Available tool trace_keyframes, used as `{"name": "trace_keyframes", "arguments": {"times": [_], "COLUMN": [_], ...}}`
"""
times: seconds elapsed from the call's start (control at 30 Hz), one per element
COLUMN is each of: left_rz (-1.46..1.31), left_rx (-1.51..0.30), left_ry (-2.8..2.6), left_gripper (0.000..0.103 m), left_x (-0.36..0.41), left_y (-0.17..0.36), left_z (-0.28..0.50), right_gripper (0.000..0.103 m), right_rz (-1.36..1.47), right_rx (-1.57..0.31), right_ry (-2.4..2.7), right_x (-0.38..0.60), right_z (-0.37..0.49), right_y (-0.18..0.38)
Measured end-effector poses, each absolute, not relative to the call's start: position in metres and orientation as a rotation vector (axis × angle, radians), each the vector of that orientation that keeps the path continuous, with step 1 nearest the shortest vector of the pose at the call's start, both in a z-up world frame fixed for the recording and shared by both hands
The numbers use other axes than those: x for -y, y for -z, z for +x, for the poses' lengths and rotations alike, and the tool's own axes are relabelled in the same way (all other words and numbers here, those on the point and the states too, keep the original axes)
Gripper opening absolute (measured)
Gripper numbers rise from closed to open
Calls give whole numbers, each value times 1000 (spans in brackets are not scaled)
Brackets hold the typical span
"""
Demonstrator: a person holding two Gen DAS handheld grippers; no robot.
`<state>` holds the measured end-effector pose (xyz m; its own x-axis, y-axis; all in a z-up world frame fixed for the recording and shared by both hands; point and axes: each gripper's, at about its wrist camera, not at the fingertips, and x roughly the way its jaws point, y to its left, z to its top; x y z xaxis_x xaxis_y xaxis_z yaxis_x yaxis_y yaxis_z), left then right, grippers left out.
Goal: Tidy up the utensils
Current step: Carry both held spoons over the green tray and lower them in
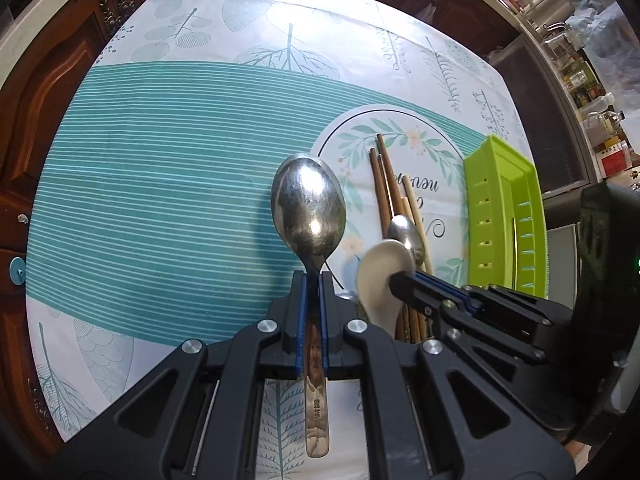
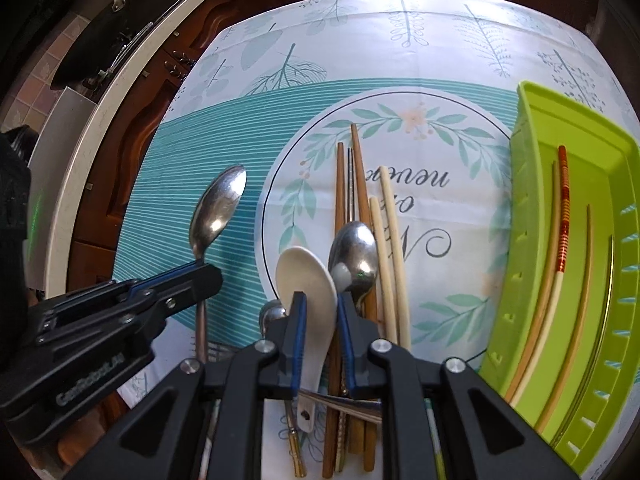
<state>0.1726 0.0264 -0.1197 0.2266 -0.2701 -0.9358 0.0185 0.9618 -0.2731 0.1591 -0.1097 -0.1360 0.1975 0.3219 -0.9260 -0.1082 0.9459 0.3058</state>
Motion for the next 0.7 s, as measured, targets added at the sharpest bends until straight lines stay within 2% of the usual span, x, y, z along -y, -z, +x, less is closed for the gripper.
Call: {"name": "trace_keyframes", "arguments": {"times": [0.5, 0.7], "left_rz": [-218, -212], "left_rx": [-1299, -1281], "left_ry": [220, 245], "left_gripper": [3, 3], "left_x": [-31, -16], "left_y": [96, 81], "left_z": [155, 147], "right_gripper": [2, 2], "right_rz": [163, 183], "right_rx": [-1136, -1109], "right_ry": [-269, -267], "right_x": [122, 141], "right_z": [149, 141], "right_y": [85, 61]}}
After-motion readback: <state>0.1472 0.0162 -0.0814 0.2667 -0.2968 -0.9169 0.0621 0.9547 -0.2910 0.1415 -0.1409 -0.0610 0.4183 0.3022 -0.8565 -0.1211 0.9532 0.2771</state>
